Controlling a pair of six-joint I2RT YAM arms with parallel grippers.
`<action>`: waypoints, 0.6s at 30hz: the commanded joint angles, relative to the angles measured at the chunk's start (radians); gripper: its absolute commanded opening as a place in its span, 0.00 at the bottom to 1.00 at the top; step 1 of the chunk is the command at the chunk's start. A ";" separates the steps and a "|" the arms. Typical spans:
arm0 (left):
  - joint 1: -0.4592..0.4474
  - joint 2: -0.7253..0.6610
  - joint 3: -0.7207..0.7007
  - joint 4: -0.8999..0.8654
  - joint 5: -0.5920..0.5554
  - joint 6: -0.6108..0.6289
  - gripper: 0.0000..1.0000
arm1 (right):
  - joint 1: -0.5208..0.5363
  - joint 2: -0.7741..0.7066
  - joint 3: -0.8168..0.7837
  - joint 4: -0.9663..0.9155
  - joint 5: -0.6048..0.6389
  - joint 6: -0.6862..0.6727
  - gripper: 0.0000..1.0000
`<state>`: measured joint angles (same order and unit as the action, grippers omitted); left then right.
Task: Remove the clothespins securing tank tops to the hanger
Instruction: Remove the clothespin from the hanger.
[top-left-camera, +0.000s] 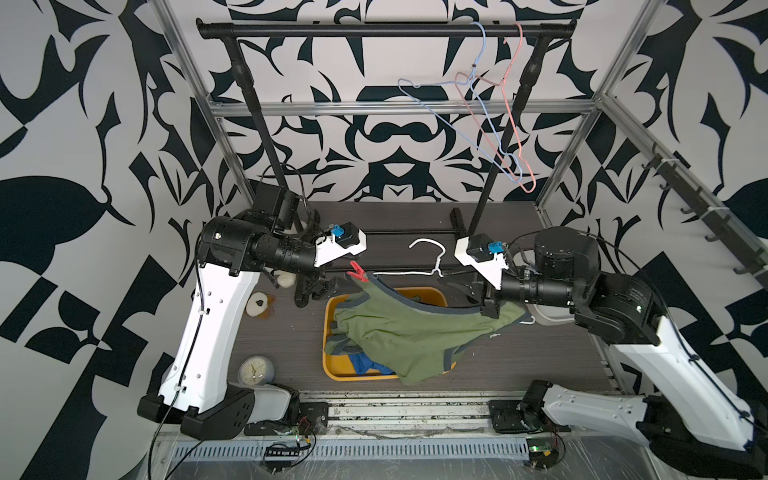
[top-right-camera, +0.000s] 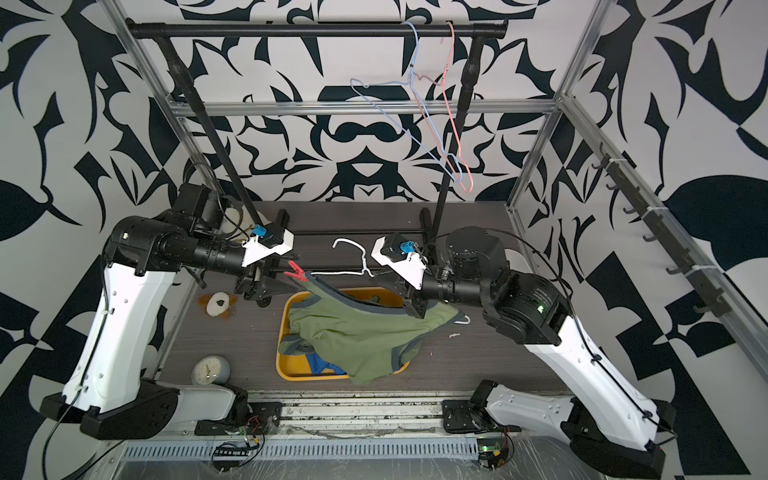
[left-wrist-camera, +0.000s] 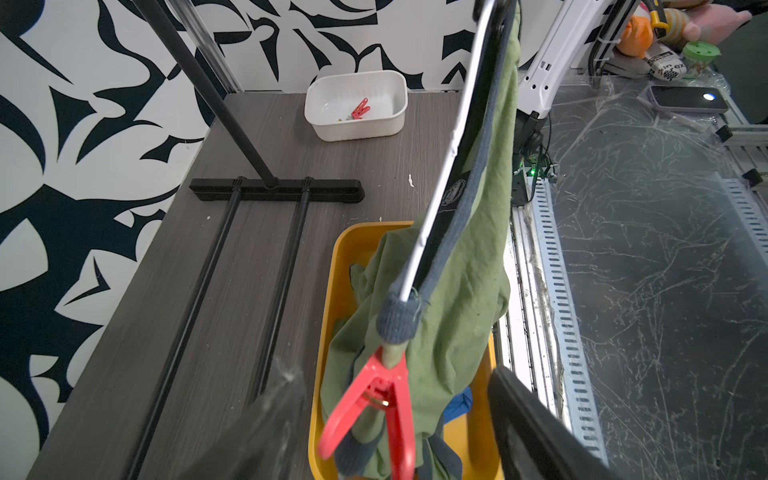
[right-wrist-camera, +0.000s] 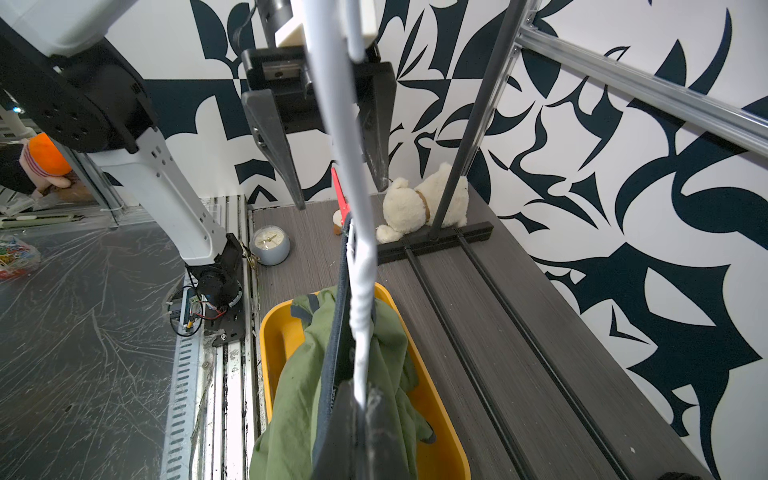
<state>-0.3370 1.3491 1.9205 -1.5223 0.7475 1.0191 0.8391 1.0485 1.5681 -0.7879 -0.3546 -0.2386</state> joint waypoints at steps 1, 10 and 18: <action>-0.002 -0.018 -0.021 -0.013 0.003 -0.009 0.65 | -0.002 -0.021 0.040 0.030 0.002 -0.005 0.00; -0.002 -0.019 -0.026 -0.001 -0.004 -0.020 0.47 | -0.002 -0.025 0.043 0.029 0.010 -0.005 0.00; -0.001 -0.018 -0.021 0.002 -0.001 -0.025 0.37 | -0.002 -0.017 0.047 0.027 0.014 -0.008 0.00</action>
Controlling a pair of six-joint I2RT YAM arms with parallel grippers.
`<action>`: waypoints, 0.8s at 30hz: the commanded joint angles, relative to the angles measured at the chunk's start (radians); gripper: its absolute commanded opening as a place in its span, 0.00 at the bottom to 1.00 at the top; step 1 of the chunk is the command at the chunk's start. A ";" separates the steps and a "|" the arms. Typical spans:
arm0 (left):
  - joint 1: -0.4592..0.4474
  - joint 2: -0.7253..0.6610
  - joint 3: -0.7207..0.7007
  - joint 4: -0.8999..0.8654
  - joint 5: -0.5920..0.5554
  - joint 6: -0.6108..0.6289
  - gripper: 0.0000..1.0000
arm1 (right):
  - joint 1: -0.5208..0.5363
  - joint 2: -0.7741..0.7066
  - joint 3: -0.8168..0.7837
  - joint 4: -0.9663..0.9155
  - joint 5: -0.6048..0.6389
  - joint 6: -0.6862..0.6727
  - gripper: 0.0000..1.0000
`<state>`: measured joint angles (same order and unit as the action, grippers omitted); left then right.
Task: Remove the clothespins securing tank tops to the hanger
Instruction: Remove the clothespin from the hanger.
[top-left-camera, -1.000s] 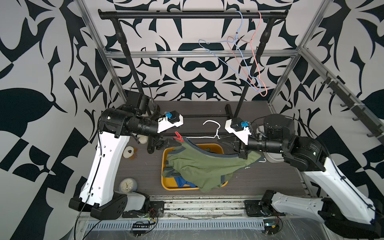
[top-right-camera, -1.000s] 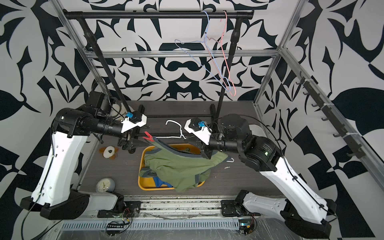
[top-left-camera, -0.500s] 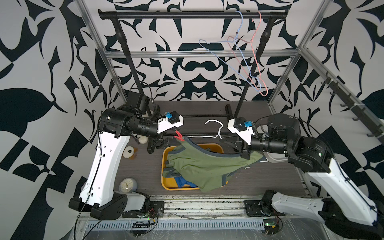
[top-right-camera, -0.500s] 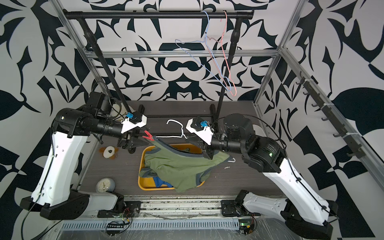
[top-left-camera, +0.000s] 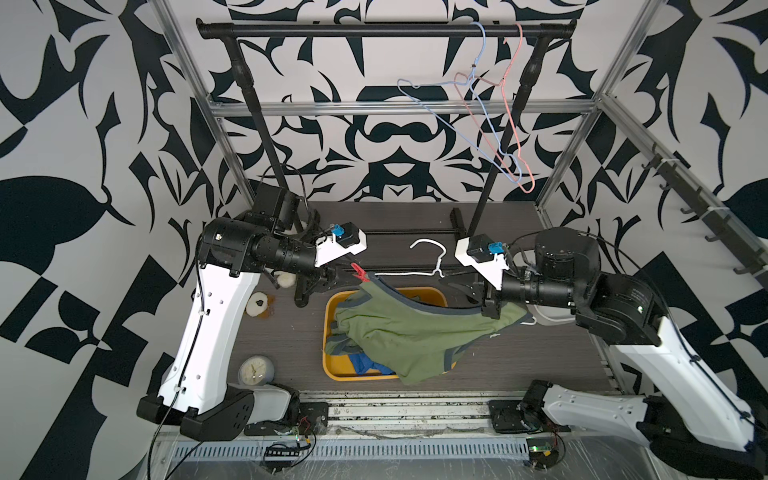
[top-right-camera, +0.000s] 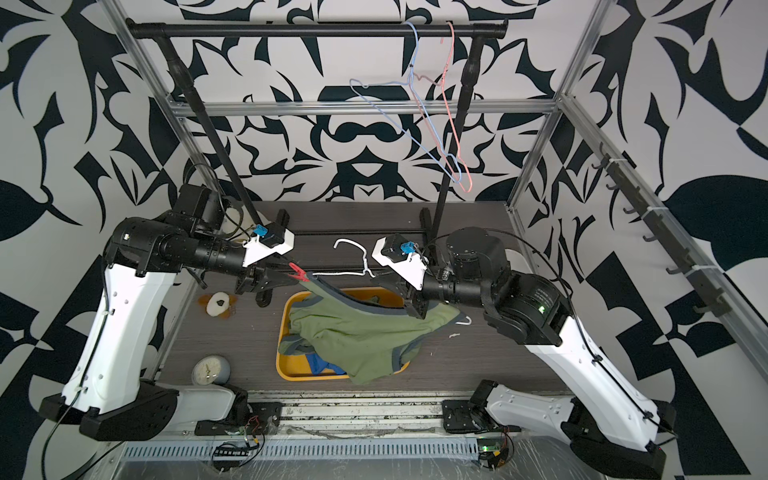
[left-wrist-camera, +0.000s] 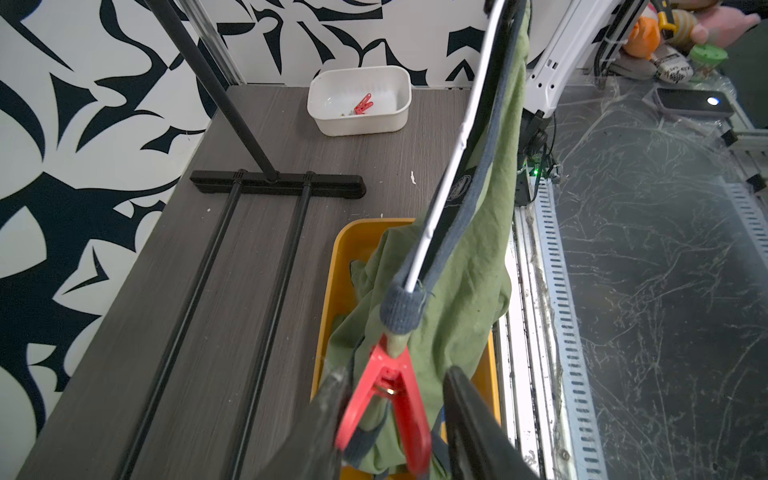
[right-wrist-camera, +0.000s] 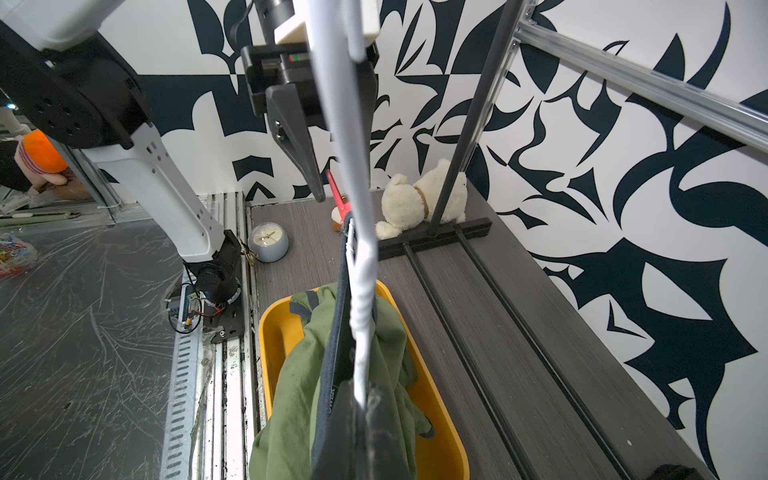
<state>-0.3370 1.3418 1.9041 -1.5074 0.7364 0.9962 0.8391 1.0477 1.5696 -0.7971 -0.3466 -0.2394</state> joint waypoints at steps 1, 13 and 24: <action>-0.002 -0.010 -0.004 -0.013 0.008 -0.003 0.36 | -0.002 -0.015 0.047 0.036 0.006 -0.007 0.00; -0.001 -0.013 -0.009 0.016 -0.016 -0.035 0.18 | -0.002 -0.002 0.066 0.026 0.018 -0.011 0.00; -0.001 -0.029 0.038 0.048 0.015 -0.116 0.02 | -0.002 0.040 0.069 0.028 0.020 -0.005 0.00</action>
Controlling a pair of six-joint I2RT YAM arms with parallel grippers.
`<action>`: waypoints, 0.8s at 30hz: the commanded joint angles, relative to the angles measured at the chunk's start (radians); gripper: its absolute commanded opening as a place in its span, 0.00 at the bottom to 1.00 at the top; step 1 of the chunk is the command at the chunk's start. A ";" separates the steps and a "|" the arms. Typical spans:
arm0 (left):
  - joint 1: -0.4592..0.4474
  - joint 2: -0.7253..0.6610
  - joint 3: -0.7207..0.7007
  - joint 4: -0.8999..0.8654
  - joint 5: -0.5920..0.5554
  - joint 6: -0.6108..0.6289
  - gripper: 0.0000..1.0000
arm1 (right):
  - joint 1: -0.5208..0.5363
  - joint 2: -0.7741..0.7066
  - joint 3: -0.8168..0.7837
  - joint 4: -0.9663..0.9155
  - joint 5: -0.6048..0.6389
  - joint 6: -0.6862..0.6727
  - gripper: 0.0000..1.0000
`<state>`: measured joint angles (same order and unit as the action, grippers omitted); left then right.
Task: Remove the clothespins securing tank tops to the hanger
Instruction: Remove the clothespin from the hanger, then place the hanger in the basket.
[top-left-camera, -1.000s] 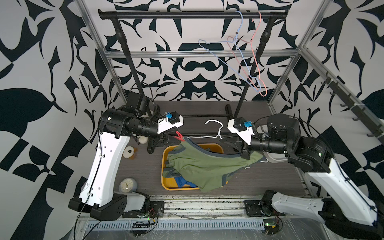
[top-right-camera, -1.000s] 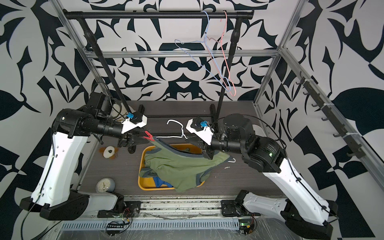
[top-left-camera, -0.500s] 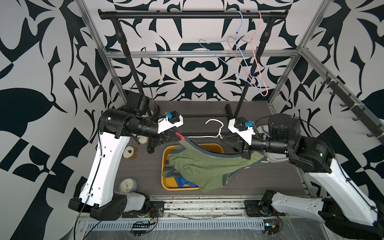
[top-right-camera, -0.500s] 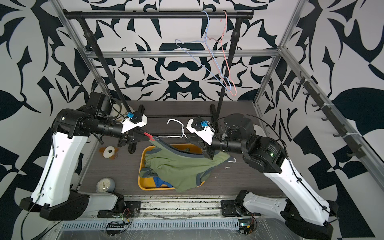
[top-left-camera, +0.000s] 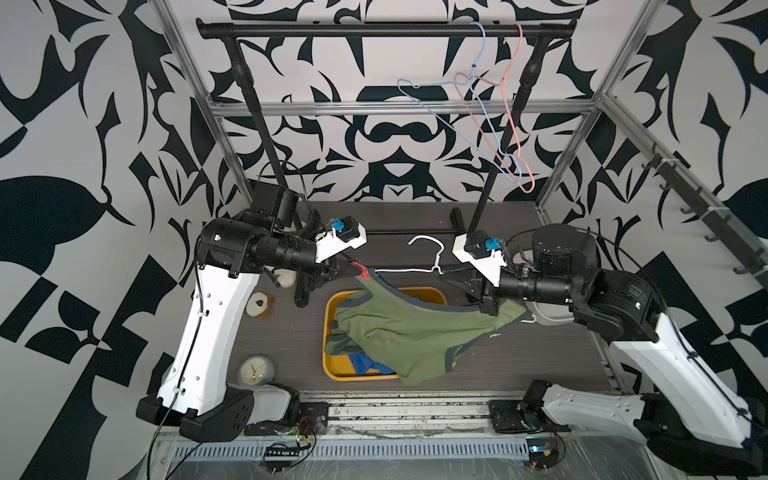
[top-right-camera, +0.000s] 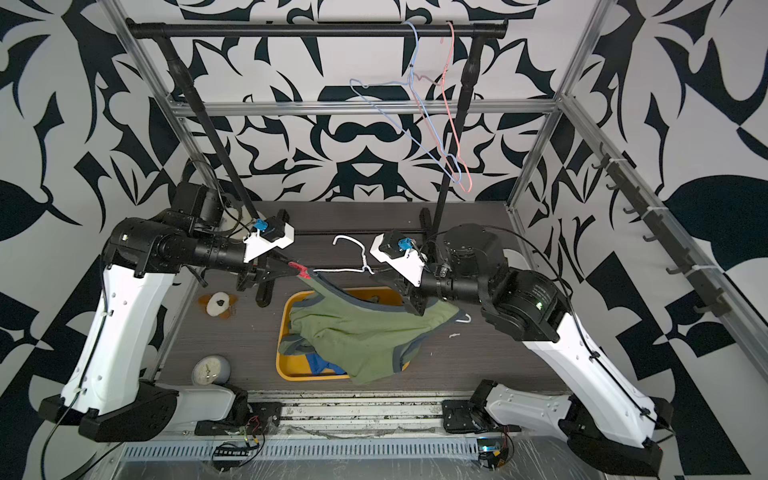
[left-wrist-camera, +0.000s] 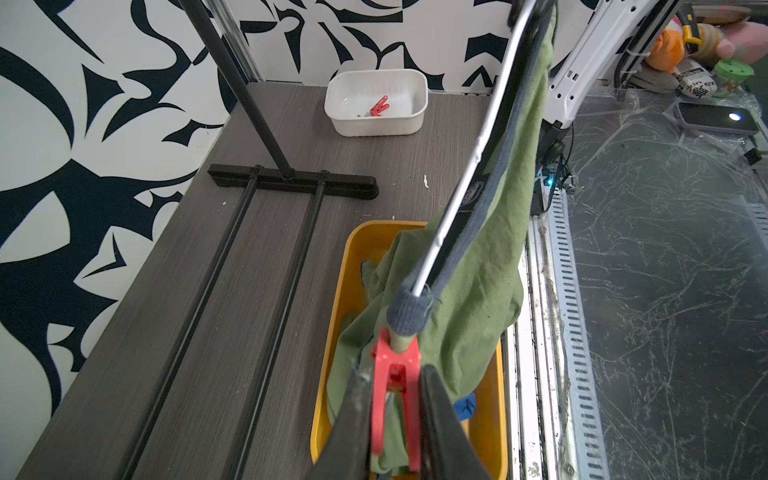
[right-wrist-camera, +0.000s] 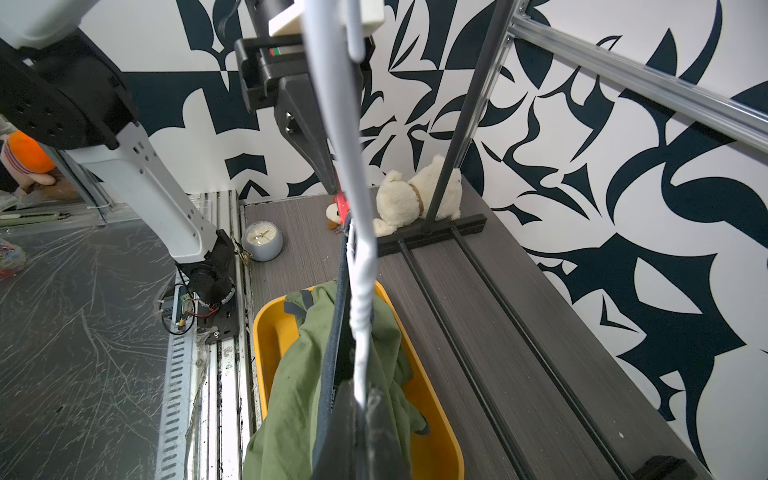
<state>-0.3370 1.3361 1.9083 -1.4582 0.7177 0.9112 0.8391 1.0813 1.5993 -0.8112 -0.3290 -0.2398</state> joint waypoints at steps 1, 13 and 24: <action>-0.002 -0.026 0.035 -0.004 0.035 -0.034 0.01 | -0.002 0.013 0.039 0.045 0.002 -0.004 0.00; -0.003 -0.054 0.118 -0.051 0.004 -0.049 0.00 | -0.018 0.074 0.003 0.089 -0.038 0.012 0.00; -0.001 -0.089 0.212 0.128 0.024 -0.361 0.00 | -0.054 0.183 -0.212 0.346 -0.264 0.169 0.00</action>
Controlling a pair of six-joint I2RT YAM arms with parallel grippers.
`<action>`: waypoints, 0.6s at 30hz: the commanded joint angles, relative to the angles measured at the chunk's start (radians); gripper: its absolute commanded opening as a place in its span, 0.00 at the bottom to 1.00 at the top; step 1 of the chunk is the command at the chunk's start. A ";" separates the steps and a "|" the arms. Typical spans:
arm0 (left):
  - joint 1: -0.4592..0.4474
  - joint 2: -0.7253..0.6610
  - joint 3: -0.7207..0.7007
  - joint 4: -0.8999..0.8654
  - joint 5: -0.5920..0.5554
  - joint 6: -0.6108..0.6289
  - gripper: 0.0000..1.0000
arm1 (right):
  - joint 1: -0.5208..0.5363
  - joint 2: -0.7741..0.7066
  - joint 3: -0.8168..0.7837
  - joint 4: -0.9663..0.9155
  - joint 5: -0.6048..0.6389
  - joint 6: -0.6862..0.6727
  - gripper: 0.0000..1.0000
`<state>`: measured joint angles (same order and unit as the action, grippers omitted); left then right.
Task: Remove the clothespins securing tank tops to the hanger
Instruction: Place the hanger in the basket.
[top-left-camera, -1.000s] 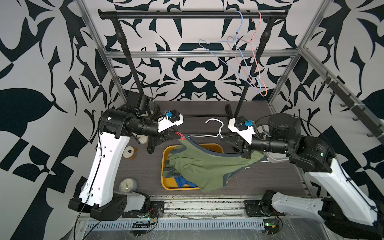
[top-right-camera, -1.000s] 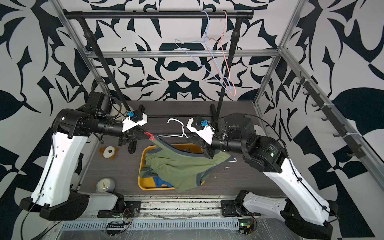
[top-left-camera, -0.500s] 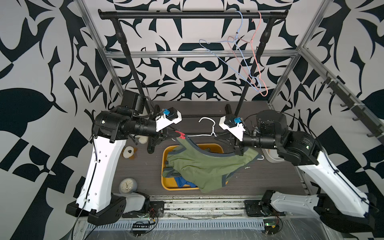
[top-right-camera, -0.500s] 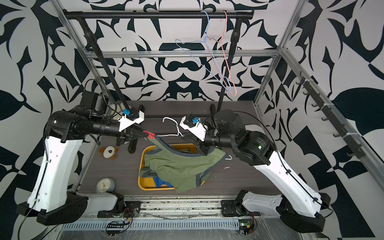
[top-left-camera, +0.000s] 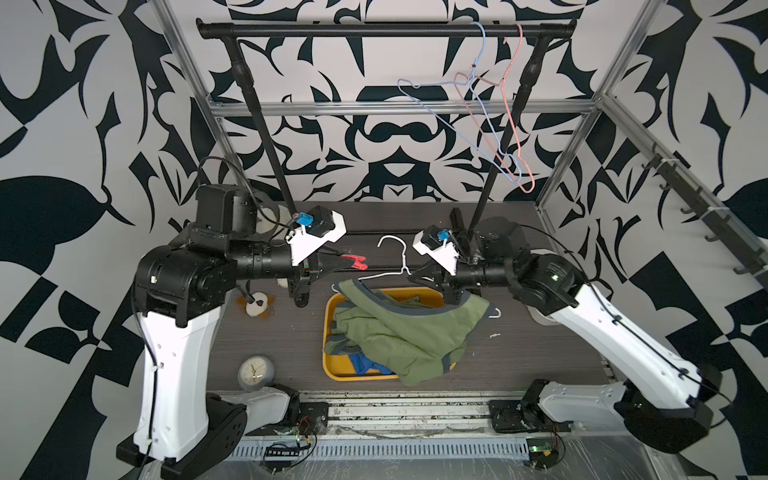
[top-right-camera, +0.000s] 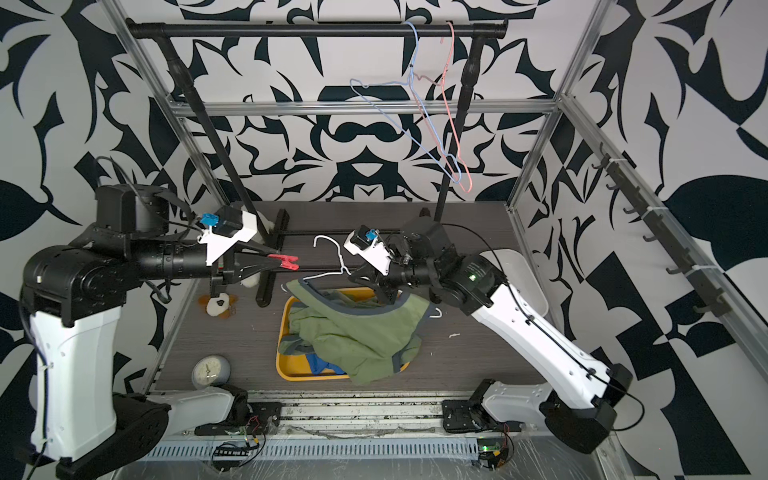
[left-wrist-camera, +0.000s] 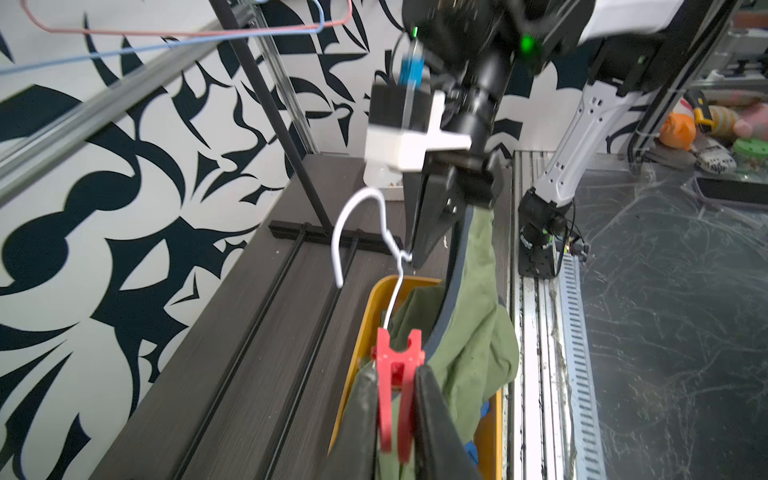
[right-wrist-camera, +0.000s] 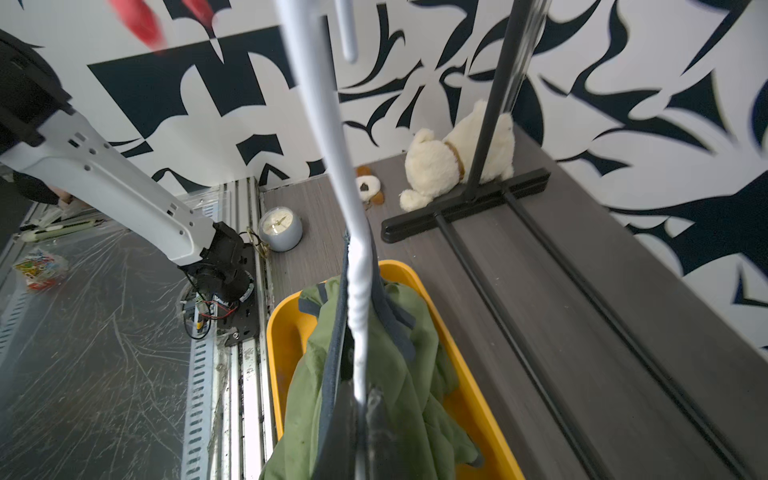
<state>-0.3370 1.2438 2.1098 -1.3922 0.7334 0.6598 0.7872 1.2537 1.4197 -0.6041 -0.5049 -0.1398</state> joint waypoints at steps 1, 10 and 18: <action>-0.002 0.005 0.005 0.073 0.010 -0.122 0.00 | -0.003 0.024 -0.057 0.168 -0.103 0.088 0.00; -0.003 0.023 -0.038 0.156 0.077 -0.216 0.00 | -0.018 0.175 -0.201 0.328 -0.182 0.222 0.00; -0.002 0.023 -0.110 0.218 0.093 -0.267 0.00 | -0.039 0.365 -0.207 0.302 -0.122 0.256 0.11</action>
<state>-0.3370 1.2720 2.0281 -1.2110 0.7933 0.4255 0.7551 1.6073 1.2083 -0.3267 -0.6415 0.0933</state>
